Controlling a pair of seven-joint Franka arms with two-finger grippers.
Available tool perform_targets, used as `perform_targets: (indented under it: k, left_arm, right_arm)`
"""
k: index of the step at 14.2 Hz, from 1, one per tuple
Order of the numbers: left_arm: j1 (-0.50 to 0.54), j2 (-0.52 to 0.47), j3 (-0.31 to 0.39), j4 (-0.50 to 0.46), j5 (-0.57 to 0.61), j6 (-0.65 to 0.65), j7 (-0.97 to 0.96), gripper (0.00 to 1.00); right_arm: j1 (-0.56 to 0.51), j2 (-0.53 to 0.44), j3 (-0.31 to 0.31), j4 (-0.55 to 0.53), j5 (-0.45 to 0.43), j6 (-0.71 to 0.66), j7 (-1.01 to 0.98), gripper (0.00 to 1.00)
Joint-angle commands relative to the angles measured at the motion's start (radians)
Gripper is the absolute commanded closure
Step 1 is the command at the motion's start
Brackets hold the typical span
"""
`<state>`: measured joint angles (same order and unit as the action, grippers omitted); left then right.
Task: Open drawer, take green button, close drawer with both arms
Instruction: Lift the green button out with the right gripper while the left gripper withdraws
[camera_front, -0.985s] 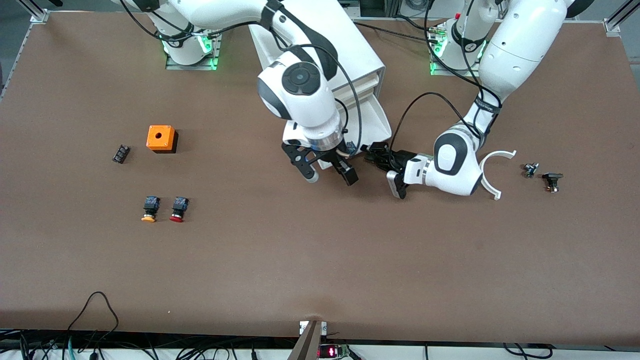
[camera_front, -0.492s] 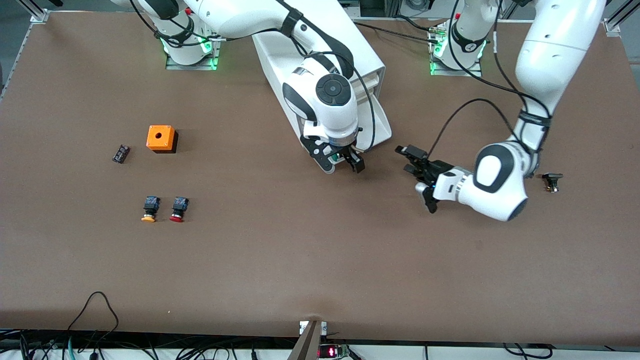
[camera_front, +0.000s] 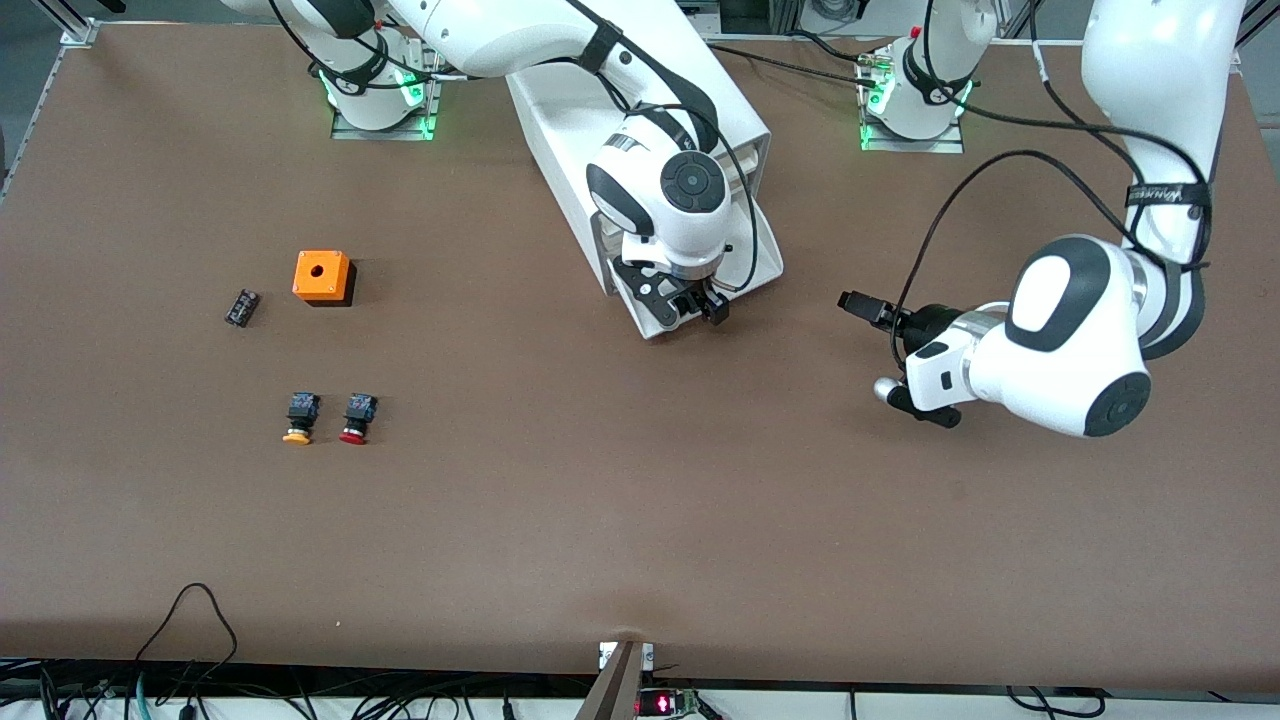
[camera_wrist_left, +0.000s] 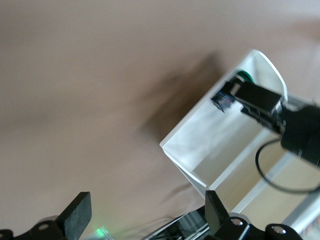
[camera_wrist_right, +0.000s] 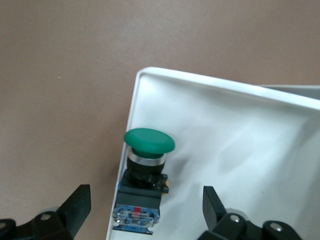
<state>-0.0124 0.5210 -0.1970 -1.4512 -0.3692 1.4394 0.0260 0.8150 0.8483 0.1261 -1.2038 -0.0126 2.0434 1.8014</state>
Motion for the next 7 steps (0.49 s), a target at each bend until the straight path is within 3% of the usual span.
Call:
perform_targets:
  k: [1, 2, 4, 6, 7]
  left_arm:
    - [-0.012, -0.015, 0.001, -0.005, 0.079, -0.005, -0.139, 0.00]
    - [-0.012, -0.015, 0.001, -0.005, 0.129, -0.004, -0.143, 0.00]
    - [-0.021, -0.013, 0.001, 0.014, 0.200, -0.007, -0.143, 0.00]
    - [-0.021, 0.000, 0.011, 0.037, 0.217, -0.013, -0.137, 0.00]
    - [-0.012, 0.020, 0.013, 0.040, 0.214, -0.013, -0.133, 0.00]
  right_arm:
    - [0.006, -0.008, -0.008, -0.010, 0.037, 0.003, 0.016, 0.15]
    - [0.006, -0.005, -0.008, -0.010, 0.036, 0.007, 0.016, 0.29]
    - [0.006, -0.005, -0.008, -0.008, 0.030, 0.011, 0.003, 0.71]
    - [0.007, -0.005, -0.008, -0.008, 0.028, 0.032, 0.003, 0.98]
    - [0.007, -0.005, -0.008, -0.008, 0.029, 0.038, 0.006, 1.00]
